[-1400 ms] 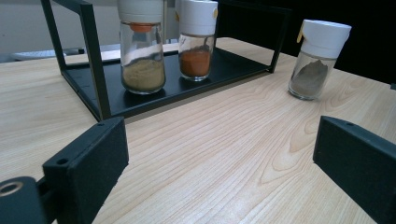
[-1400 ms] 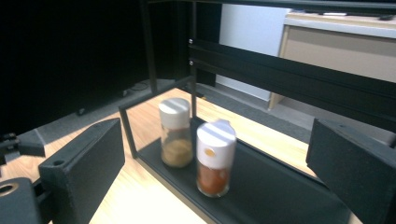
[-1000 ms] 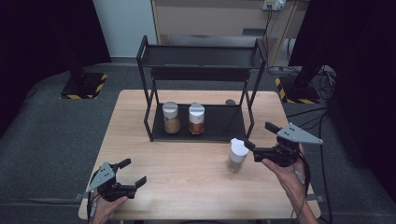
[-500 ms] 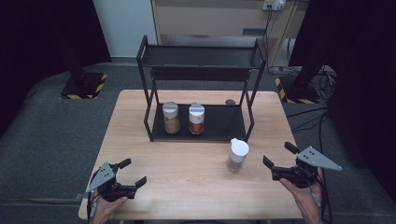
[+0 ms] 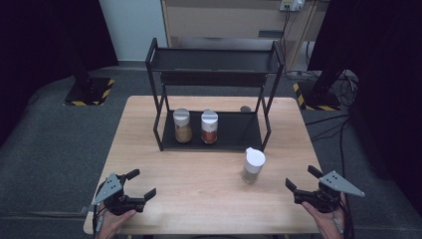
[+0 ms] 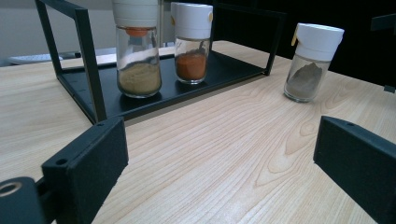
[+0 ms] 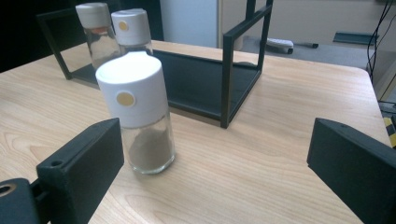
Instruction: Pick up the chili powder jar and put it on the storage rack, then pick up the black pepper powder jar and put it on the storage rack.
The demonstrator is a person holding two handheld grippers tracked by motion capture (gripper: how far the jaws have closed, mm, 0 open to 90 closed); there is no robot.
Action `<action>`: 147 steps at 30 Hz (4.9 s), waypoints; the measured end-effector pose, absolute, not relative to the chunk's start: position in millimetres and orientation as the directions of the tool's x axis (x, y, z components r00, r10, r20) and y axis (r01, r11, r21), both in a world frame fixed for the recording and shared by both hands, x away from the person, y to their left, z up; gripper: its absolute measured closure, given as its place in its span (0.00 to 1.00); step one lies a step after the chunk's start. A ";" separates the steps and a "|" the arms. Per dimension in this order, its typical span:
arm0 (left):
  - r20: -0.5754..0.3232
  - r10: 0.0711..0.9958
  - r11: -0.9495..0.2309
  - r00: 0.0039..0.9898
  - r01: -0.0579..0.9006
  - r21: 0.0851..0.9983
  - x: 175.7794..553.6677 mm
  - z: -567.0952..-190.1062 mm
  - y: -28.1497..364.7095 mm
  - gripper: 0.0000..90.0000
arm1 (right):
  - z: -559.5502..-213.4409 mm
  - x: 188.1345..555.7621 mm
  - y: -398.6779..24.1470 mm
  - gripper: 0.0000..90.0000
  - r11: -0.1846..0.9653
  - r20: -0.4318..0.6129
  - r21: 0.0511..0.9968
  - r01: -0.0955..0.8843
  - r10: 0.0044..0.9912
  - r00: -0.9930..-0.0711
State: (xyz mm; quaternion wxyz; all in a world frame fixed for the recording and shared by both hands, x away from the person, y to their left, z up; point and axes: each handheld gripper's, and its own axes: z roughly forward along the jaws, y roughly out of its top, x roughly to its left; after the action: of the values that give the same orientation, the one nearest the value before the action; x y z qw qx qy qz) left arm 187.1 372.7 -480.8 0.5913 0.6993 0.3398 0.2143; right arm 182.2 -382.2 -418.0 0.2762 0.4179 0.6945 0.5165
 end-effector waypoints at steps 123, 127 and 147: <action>-0.094 0.731 -0.072 0.676 0.213 0.975 186.4 -480.6 373.1 0.01 | -385.2 269.3 -295.9 0.05 0.213 0.082 0.899 0.383 0.777 -0.624; -0.093 0.731 -0.072 0.676 0.213 0.974 186.6 -480.6 373.1 0.02 | -390.7 273.0 -290.8 0.07 0.236 0.066 0.891 0.387 0.777 -0.626; -0.093 0.731 -0.073 0.676 0.213 0.974 186.7 -480.6 373.3 0.02 | -407.2 273.3 -272.6 0.34 0.286 0.000 0.881 0.377 0.796 -0.605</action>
State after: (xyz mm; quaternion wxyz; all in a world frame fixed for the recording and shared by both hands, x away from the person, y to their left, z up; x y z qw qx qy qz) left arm 186.7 373.3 -480.6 0.5912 0.6990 0.3375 0.2189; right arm 273.3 -272.6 -407.2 0.2280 0.3817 0.7688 0.4596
